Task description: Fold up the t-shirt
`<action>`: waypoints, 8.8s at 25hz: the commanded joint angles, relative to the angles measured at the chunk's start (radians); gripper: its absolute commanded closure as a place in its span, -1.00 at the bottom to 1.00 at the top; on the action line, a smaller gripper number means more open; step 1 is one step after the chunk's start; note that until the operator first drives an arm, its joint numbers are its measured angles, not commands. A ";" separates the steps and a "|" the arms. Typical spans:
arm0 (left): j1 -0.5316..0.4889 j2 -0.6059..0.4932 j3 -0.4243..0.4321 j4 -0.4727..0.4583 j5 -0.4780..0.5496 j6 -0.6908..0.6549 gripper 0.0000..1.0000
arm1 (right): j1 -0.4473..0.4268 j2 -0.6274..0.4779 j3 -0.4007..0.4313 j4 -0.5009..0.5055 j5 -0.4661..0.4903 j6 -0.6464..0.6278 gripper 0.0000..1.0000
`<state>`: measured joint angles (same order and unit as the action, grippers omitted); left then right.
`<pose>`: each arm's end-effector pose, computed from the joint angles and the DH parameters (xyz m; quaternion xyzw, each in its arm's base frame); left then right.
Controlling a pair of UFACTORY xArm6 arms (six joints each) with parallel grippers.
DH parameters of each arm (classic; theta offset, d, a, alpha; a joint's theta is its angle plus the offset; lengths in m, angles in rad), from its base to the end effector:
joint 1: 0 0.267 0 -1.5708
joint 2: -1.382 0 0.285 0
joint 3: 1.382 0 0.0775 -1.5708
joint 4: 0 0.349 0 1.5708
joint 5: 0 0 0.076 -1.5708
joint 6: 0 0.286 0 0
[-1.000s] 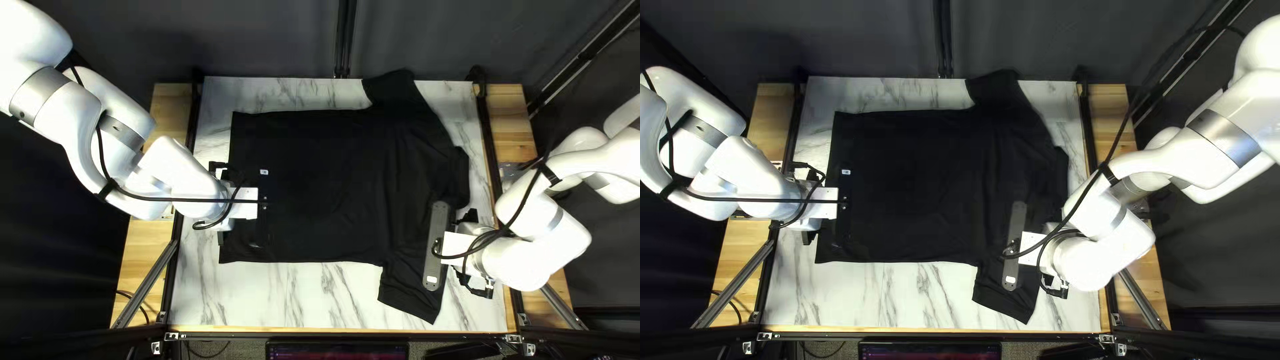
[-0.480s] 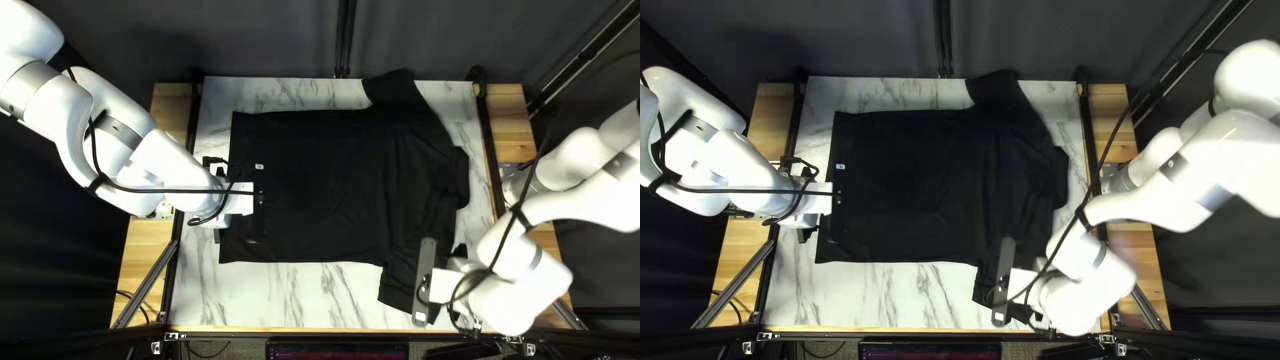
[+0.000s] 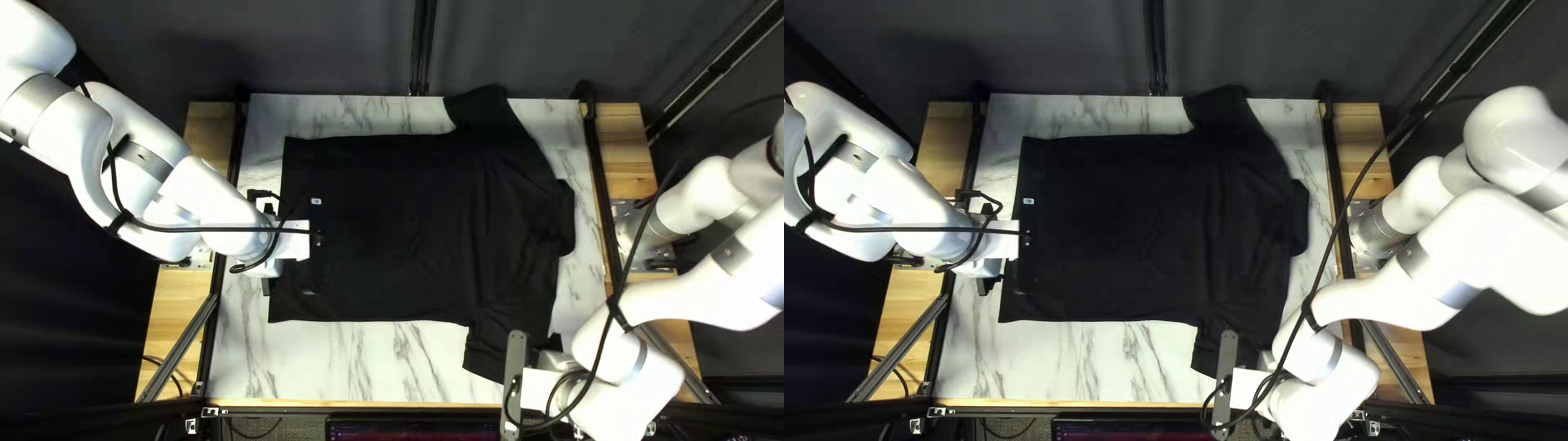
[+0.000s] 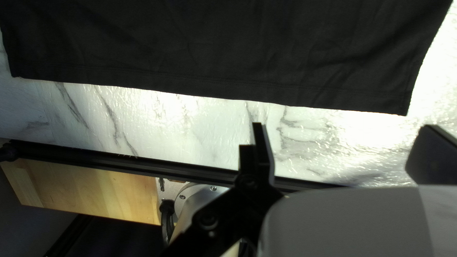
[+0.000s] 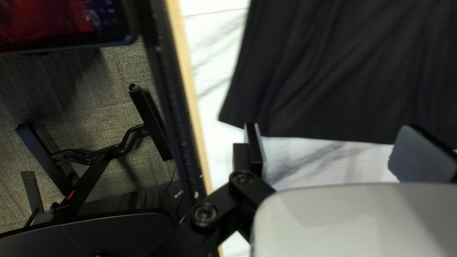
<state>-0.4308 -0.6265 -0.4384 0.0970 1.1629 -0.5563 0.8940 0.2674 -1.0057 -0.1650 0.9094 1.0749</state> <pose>0.2549 -0.0924 0.1327 -0.9970 -0.0412 0.0225 0.0615 0.3021 0.3291 0.0238 0.9940 -0.0339 0.0033 0.1044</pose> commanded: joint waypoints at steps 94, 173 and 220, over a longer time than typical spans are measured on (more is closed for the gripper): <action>0.000 0.000 0.000 0.000 0.000 0.000 -1.00 | -0.352 -0.789 0.595 -0.106 0.068 -0.232 1.00; 0.026 0.037 -0.012 0.042 0.038 -0.036 -1.00 | -0.696 -0.930 0.800 -0.184 -0.109 -0.519 -1.00; -0.120 0.628 -0.328 0.117 -0.133 -0.323 -1.00 | -0.869 -1.050 0.630 -0.015 0.174 -0.837 -1.00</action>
<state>-0.5170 -0.0595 -0.7197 0.2022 1.0436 -0.8217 0.0251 -0.7828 -0.3759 -0.1799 1.0838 0.2379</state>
